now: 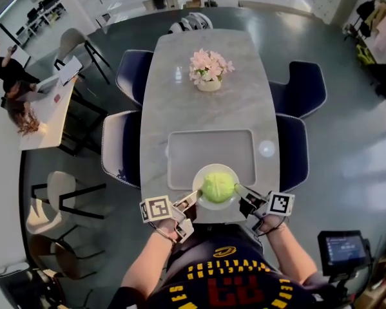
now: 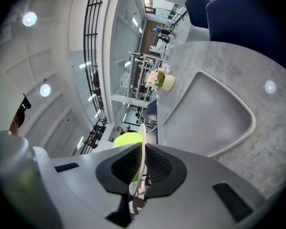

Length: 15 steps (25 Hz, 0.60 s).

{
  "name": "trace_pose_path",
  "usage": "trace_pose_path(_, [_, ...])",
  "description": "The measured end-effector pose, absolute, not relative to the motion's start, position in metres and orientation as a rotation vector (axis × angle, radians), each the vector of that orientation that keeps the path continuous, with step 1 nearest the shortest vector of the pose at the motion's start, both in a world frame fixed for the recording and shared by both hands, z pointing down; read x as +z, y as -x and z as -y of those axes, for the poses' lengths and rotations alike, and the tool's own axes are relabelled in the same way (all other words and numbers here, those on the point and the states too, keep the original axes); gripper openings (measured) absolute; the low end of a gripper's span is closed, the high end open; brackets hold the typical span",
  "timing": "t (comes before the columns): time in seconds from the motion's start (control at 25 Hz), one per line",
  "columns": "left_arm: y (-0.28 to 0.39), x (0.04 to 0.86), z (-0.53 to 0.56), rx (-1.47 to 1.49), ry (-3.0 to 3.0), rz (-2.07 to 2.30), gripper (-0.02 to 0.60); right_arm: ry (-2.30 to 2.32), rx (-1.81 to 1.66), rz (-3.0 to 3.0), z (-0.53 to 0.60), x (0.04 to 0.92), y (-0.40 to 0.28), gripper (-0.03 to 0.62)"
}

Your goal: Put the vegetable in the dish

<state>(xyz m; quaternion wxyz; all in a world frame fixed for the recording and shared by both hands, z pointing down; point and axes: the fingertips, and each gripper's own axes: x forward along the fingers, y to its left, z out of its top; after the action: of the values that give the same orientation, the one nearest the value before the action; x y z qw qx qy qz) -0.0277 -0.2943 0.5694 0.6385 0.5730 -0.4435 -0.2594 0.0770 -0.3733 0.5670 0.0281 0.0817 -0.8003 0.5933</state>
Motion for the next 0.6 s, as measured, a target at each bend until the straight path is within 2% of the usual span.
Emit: trace_pose_path(0.6, [0.078, 0.607, 0.346, -0.452, -1.393, 0.988, 0.012, -0.349, 1.81, 2.442, 0.417, 0.611, -0.033, 0.02])
